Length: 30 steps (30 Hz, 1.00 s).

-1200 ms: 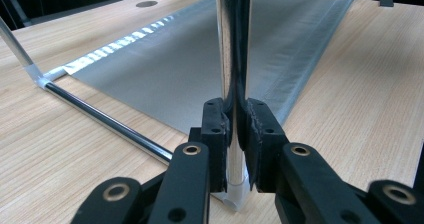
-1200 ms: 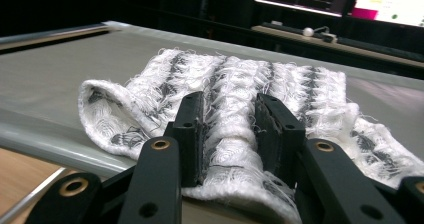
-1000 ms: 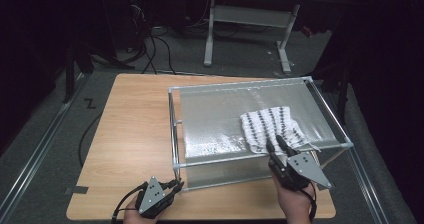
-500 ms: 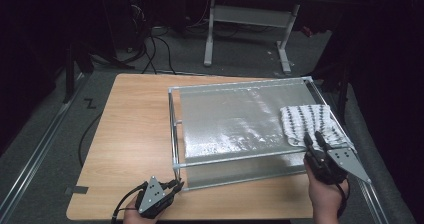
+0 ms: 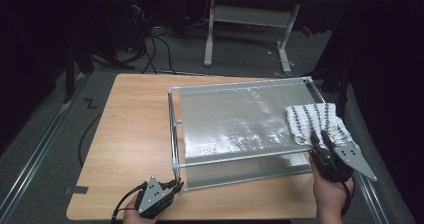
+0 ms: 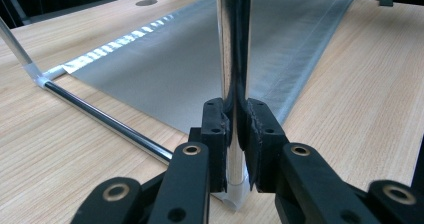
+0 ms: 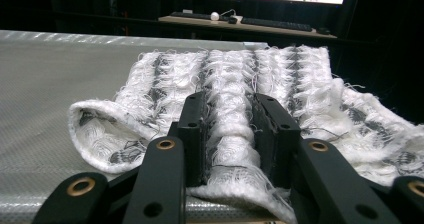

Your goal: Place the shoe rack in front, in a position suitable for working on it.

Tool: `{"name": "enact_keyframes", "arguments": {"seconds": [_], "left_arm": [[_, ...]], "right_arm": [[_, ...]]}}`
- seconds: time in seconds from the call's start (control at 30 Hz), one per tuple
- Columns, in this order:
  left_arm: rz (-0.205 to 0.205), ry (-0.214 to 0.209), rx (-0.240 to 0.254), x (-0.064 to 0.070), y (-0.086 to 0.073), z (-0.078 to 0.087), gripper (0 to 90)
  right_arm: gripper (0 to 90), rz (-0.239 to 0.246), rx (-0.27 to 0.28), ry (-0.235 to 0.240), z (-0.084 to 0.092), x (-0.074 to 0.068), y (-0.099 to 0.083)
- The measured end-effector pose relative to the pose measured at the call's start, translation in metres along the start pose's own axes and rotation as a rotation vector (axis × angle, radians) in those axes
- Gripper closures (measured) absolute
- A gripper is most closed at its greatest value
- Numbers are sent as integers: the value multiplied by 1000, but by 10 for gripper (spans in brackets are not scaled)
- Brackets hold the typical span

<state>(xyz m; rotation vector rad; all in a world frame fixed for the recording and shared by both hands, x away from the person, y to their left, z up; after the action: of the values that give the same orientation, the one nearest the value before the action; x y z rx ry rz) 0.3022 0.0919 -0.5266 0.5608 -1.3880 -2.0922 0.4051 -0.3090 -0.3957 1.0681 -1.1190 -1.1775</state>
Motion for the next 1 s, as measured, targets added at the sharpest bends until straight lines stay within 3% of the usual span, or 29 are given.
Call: {"name": "enact_keyframes", "arguments": {"seconds": [0.27,0.47,0.67,1.0], "left_arm": [[0,-2,7,0,0,0,802],[0,-5,6,0,0,0,801],[-1,-5,7,0,0,0,801],[0,-4,8,0,-1,0,801]], "right_arm": [[686,-5,-1,25,1,-8,0],[686,5,-1,55,3,-22,1],[680,7,1,109,10,-45,2],[677,13,13,218,22,-95,4]]}}
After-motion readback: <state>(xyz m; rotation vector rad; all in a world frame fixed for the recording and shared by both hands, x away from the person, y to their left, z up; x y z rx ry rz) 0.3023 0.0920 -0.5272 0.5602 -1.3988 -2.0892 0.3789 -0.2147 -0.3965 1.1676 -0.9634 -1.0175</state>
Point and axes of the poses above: each handheld gripper's, and its own axes: z roughly backward along the jaws, y roughly out of its top, x roughly to its right, the point moved 9 cm from there along -z, roughly forward along the jaws, and after that the axes turned 5 degrees about -y, right-handed, at the moved point
